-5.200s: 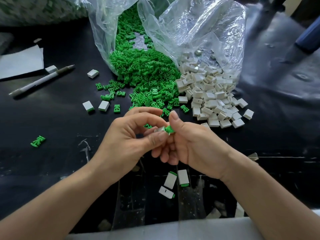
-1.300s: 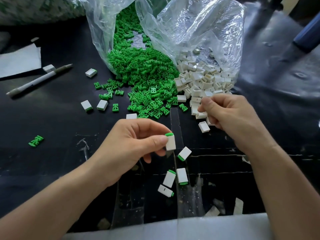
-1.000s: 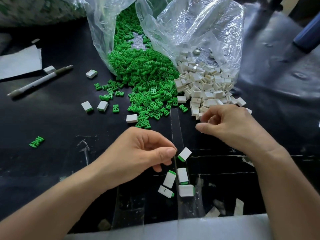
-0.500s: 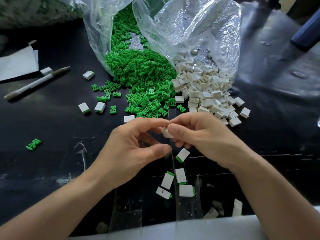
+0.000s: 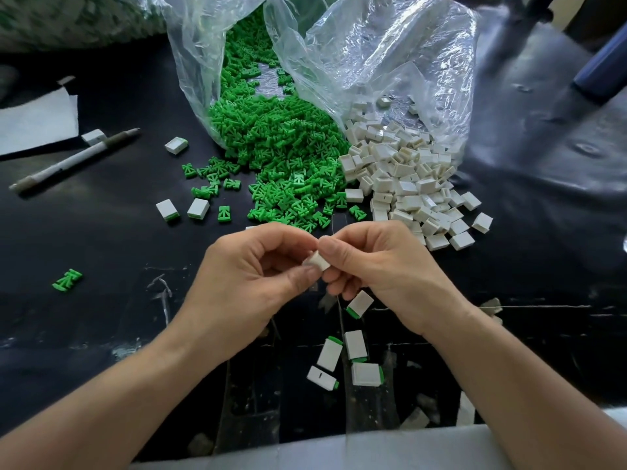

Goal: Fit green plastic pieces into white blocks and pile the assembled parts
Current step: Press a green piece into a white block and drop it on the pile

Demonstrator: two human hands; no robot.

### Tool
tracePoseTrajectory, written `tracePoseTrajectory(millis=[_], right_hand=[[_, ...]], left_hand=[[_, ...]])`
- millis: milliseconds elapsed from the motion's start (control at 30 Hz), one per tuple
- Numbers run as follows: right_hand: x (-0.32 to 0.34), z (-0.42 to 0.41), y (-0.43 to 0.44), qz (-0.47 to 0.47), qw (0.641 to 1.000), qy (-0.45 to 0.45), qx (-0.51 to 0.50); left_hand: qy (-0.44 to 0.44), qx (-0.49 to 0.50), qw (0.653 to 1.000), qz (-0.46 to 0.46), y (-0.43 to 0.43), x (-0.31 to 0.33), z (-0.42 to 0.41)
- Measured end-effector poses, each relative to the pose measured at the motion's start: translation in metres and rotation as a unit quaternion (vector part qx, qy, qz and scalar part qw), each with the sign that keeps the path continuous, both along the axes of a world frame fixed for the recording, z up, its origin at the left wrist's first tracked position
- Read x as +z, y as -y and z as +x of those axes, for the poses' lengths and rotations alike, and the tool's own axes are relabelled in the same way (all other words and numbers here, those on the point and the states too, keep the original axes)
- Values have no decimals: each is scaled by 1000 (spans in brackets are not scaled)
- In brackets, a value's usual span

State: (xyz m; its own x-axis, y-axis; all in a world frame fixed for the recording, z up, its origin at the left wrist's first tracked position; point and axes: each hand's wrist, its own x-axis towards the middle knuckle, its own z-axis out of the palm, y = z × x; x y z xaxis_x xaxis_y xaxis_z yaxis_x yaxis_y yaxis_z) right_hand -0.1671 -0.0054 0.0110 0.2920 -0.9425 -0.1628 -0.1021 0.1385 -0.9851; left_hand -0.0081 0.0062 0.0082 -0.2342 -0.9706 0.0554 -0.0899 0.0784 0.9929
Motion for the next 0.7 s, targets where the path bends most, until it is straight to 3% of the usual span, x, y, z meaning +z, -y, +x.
tracePoseTrajectory(millis=[100,200,300,600,700], right_hand=[[-3,-2,3,-89,986,-127,-68],[-7,-7,11,-196,937,-260,-125],[-11,-7,18,-249,895,-350,-118],[-26,3,28,-297,801,-514,-79],[-27,6,27,-309,797,-511,-86]], left_hand=[[14,11,1000,17,0,0,-1],[33,23,999,26,0,-1,0],[41,23,998,28,0,0,-1],[47,13,998,38,0,-3,-2],[50,9,998,38,-1,-3,-3]])
